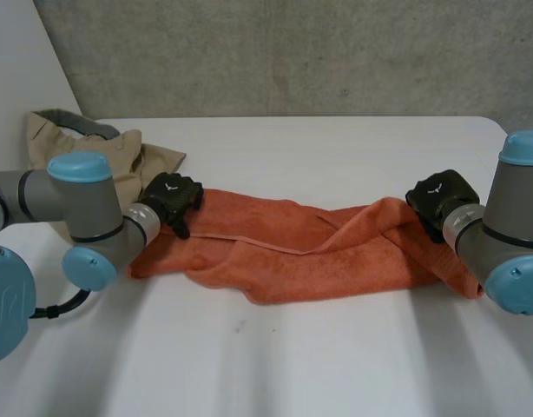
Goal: Fold the laundry.
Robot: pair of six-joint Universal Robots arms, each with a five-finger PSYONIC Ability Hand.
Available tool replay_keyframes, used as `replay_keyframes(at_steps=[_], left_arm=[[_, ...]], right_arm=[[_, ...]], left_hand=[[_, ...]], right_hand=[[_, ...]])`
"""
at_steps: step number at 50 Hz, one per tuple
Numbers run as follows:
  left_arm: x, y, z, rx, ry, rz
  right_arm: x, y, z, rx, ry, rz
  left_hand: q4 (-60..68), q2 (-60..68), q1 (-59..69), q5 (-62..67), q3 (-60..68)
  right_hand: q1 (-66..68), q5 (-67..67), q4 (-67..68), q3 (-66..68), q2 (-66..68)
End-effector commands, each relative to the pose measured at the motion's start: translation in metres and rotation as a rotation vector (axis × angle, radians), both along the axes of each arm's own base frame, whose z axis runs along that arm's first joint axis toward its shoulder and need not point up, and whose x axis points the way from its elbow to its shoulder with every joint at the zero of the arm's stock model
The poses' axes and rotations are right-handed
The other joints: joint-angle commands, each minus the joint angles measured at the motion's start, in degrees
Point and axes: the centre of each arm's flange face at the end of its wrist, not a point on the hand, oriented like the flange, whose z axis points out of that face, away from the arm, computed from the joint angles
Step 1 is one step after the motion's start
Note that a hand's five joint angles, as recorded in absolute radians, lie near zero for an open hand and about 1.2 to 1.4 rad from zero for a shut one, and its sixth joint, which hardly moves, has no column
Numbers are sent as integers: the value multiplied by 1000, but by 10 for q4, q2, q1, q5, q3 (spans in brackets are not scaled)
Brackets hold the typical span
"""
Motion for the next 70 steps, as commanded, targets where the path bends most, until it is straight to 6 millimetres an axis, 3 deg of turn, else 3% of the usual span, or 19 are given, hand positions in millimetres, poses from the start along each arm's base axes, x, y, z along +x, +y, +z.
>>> replay_keyframes(at_steps=[1,10,21,25,27,28,29,32,33,39,41,45,50,55,57,62,65,69,70], left_arm=[[-1,-3,1,1,2,-3],[-2,-2,-7,19,1,-14],[-2,1,9,-2,-3,-3],[4,14,51,-55,-18,30],[6,20,69,-84,-12,37],[8,24,80,-103,-6,43],[9,31,105,-151,8,49],[15,43,144,-225,42,62],[19,53,165,-268,61,67],[33,88,230,-407,132,80],[39,102,252,-452,172,88],[49,117,270,-479,223,101],[53,122,260,-430,210,108],[51,111,228,-324,170,113],[47,94,202,-256,144,123],[37,55,177,-219,130,133],[30,27,182,-285,157,147],[17,-5,223,-524,254,144],[14,-11,248,-638,305,147]], right_arm=[[0,0,-1,3,1,1],[0,0,-1,4,1,1],[0,0,8,-14,-2,0],[0,-1,31,-76,-13,-3],[-1,0,54,-135,-31,-3],[-2,4,80,-199,-50,-4],[-2,6,91,-227,-60,-3],[-5,16,133,-338,-90,0],[-5,18,142,-362,-96,-1],[-12,43,203,-493,-125,2],[-13,50,213,-493,-125,15],[-13,62,219,-420,-109,66],[-23,73,206,-249,-31,97],[-35,61,175,-82,27,96],[-33,51,165,-60,21,106],[-26,10,150,-139,-57,76],[-22,-21,146,-238,-141,49],[-14,-57,169,-473,-290,29],[-13,-61,176,-521,-322,28]], left_hand=[[183,181,180,188,183],[394,393,391,400,395],[395,393,391,400,395],[395,393,391,400,395],[395,393,391,400,395],[395,393,391,400,395],[395,393,391,400,395],[395,393,391,400,395],[395,393,391,400,395],[395,393,391,400,395],[395,393,391,400,395],[395,393,391,400,395],[395,393,391,400,395],[395,393,391,400,395],[395,393,391,400,395],[395,393,391,400,395],[395,393,391,400,395],[395,393,391,400,395],[395,393,391,400,395]], right_hand=[[239,136,119,123,132],[239,136,119,123,132],[239,136,119,123,132],[239,136,119,123,132],[239,136,119,123,132],[239,136,119,123,132],[239,136,119,123,132],[239,136,119,123,132],[239,136,119,123,132],[239,136,119,123,132],[239,136,119,123,132],[239,136,119,123,132],[239,136,119,123,132],[239,136,119,123,132],[239,136,119,123,132],[239,136,119,123,132],[239,136,119,123,132],[239,136,119,123,132],[239,136,119,123,132]])
